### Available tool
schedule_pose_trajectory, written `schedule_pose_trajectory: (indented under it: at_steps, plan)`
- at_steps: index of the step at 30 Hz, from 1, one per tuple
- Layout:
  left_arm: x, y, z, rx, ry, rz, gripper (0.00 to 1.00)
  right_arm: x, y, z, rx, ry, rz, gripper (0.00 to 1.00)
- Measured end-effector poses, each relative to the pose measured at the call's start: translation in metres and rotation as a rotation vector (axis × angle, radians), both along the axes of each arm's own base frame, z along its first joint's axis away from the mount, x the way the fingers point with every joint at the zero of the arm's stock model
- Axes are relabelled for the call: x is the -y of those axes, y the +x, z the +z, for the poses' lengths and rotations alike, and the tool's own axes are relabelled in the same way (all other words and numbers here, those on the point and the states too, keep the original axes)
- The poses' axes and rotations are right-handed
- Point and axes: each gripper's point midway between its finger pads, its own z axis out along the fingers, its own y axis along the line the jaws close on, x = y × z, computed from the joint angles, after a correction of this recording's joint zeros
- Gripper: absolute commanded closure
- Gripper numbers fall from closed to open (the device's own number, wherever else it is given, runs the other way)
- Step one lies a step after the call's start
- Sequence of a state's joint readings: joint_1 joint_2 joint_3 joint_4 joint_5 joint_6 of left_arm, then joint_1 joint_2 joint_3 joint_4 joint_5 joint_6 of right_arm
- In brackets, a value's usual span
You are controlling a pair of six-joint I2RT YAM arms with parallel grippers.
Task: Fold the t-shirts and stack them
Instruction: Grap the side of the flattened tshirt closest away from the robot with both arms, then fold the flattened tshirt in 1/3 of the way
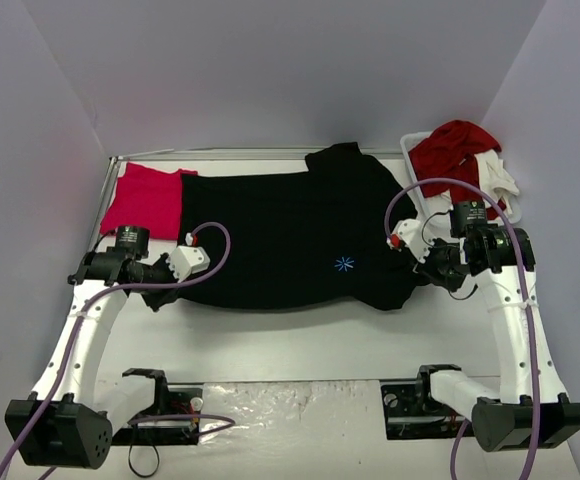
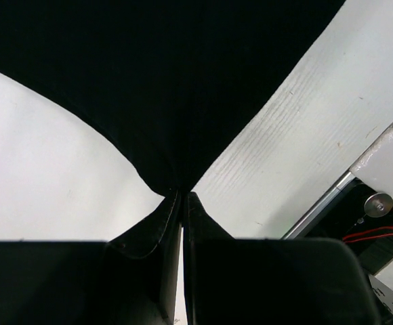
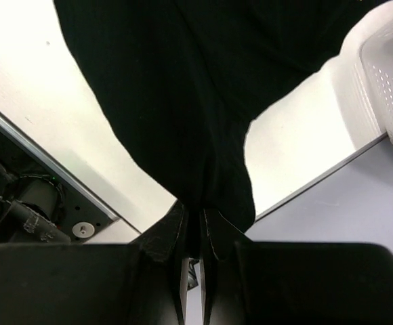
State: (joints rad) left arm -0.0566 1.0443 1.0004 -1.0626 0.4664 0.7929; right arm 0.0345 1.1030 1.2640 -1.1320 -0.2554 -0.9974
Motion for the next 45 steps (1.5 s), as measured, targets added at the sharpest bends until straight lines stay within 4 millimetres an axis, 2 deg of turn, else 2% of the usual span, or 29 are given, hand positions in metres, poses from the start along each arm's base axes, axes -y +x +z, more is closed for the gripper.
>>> schedule_pose_trajectory:
  at_steps: [5, 13, 21, 28, 33, 41, 45]
  plan:
    - [-0.001, -0.009, -0.006, -0.014, 0.004, -0.009, 0.98, -0.007, -0.002, 0.003, 0.003, 0.032, 0.012, 1.00]
    - [-0.003, 0.000, -0.006, 0.005, -0.008, 0.020, 0.98, -0.011, 0.021, -0.001, -0.058, 0.047, 0.017, 1.00]
    - [-0.003, 0.026, -0.011, -0.051, -0.053, 0.070, 0.98, -0.016, 0.067, -0.008, -0.094, 0.064, 0.019, 1.00]
    - [-0.014, 0.060, -0.004, -0.038, -0.060, 0.121, 0.98, -0.020, 0.118, -0.014, -0.106, 0.075, 0.006, 1.00]
    - [-0.018, 0.081, -0.008, -0.053, -0.066, 0.133, 0.98, -0.021, 0.156, -0.020, -0.100, 0.079, -0.002, 1.00]
    - [-0.021, 0.110, -0.028, -0.121, -0.065, 0.130, 0.98, -0.023, 0.205, -0.050, -0.137, 0.083, -0.023, 1.00]
    - [-0.022, 0.121, -0.042, -0.156, -0.062, 0.120, 0.98, -0.024, 0.226, -0.074, -0.170, 0.084, -0.033, 1.00]
